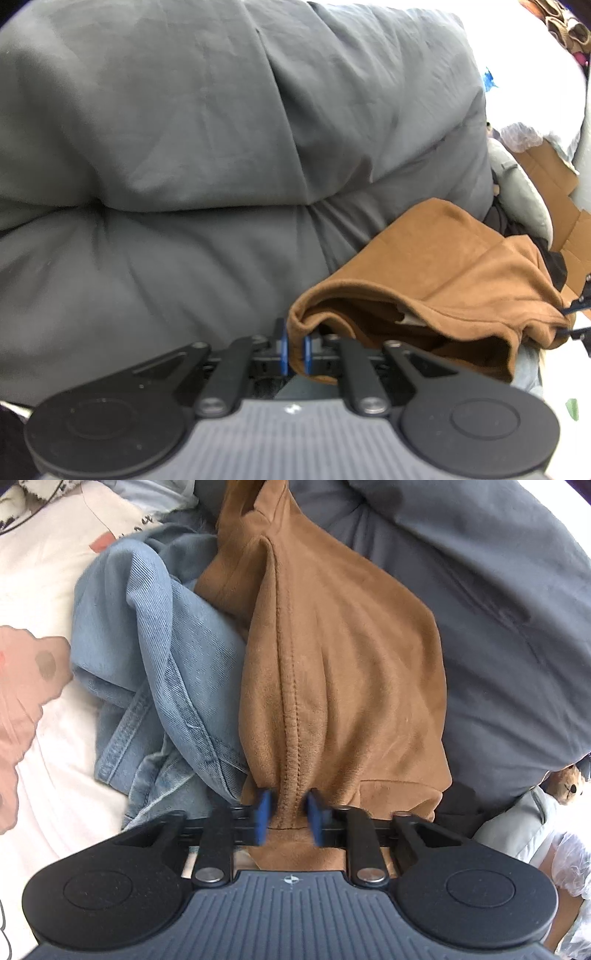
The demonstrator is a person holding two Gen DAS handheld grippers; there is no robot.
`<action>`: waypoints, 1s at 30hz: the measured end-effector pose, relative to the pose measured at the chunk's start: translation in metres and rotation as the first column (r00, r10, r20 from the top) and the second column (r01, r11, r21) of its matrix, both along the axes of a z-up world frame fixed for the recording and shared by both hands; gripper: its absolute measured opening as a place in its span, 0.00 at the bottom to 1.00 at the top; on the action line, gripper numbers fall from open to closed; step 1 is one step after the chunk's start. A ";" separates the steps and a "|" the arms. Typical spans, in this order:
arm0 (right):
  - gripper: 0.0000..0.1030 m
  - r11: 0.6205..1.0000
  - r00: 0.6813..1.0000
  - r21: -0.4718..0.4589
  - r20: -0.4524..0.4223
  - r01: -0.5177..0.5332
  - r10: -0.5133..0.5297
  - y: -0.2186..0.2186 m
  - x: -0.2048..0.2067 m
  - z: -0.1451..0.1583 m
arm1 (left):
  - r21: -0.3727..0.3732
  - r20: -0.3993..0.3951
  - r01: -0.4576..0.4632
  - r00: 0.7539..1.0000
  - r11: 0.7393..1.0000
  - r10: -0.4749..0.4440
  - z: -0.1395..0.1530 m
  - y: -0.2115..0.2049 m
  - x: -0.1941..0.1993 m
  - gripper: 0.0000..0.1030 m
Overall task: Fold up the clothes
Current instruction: 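Lift the brown shirt off the pile with both tools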
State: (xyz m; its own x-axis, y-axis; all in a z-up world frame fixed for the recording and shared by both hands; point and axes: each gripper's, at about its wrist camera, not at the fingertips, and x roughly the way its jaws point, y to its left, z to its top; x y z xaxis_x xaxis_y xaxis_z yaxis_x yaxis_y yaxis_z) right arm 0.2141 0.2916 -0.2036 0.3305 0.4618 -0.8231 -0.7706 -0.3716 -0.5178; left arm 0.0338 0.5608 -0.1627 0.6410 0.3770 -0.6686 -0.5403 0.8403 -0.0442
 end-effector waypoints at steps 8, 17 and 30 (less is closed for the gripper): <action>0.04 0.989 0.989 0.046 -0.043 0.140 -0.138 -0.011 0.006 0.020 | 0.006 -0.003 0.030 1.000 1.000 -0.030 0.005 -0.003 0.002 0.08; 0.03 0.907 0.920 0.173 -0.153 0.384 -0.360 -0.058 -0.003 0.069 | 0.066 -0.051 0.133 0.990 0.989 -0.130 0.044 -0.032 0.011 0.08; 0.03 0.708 0.787 0.343 -0.294 0.617 -0.543 -0.151 -0.050 0.160 | 0.148 -0.022 0.272 0.962 0.951 -0.272 0.153 -0.095 0.008 0.08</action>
